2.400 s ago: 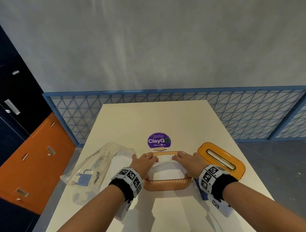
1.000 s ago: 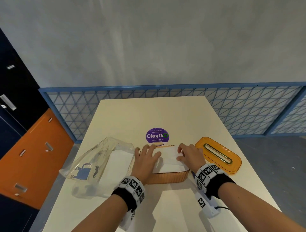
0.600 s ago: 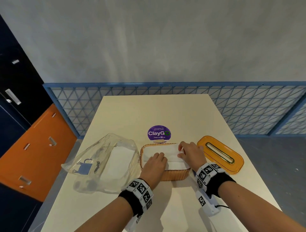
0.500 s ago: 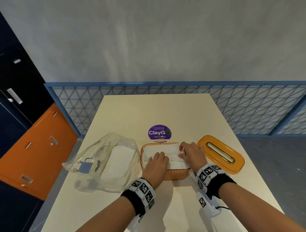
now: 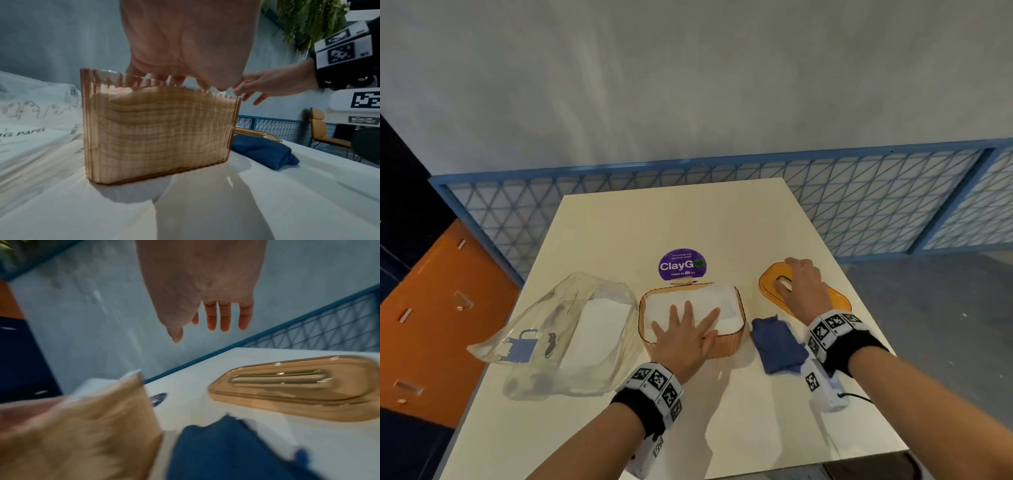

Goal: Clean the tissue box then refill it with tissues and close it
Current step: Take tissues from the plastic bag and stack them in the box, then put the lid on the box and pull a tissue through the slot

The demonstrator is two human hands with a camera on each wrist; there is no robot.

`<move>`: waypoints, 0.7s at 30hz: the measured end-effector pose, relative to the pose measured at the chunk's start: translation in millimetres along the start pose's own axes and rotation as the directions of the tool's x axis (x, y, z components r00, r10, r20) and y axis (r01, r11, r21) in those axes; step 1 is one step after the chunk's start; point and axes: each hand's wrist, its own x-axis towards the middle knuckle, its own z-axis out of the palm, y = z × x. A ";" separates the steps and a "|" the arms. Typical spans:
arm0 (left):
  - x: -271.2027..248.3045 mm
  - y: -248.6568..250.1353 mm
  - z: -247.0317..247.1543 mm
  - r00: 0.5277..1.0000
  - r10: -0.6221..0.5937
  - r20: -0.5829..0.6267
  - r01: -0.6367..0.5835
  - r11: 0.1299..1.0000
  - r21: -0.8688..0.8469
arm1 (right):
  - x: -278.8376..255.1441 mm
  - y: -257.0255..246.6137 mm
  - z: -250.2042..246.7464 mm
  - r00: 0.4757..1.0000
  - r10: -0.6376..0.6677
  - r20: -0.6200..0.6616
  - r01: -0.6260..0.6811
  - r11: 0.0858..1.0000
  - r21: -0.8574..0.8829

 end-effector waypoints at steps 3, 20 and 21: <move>-0.9 3.0 0.0 0.999 -0.032 -0.017 0.031 0.998 -0.046 | 9.7 38.7 -3.9 0.967 0.187 0.170 -0.158 0.973 -0.168; 0.0 5.8 6.6 0.998 -0.059 0.007 0.059 0.998 -0.008 | 30.0 70.5 22.8 0.862 0.319 0.394 -0.149 0.903 -0.404; 0.0 5.8 6.2 0.998 -0.058 0.004 0.058 0.998 -0.012 | 29.3 65.3 22.2 0.865 0.304 0.398 -0.158 0.920 -0.360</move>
